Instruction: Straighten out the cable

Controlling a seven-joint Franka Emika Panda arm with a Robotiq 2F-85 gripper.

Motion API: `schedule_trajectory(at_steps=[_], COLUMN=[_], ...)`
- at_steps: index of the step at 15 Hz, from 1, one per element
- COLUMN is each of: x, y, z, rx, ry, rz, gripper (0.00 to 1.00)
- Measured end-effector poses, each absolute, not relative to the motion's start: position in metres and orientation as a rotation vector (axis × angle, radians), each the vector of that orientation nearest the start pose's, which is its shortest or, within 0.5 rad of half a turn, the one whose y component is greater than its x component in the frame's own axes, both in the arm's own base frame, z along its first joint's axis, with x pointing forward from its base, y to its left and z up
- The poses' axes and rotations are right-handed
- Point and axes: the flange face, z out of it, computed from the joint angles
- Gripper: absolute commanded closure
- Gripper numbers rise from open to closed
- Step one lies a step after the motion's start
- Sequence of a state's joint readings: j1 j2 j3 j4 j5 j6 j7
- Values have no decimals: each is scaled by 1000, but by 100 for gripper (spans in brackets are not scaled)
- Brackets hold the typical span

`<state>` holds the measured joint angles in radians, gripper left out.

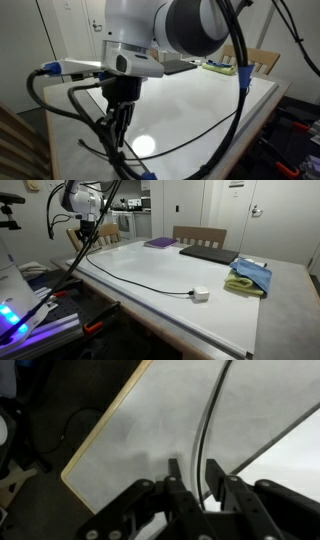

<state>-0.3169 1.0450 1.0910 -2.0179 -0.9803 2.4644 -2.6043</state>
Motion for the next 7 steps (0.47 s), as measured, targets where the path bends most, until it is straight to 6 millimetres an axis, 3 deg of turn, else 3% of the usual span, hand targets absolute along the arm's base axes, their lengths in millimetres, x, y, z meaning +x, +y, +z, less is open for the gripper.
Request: schedule_trajectory(at_steps=[2, 5, 7], x=[430, 451, 471], y=[405, 394, 388], z=[179, 171, 171], rx=[-1184, -1141, -1042], ry=[2872, 2906, 2943], rz=[506, 537, 577], gripper=[21, 1, 0])
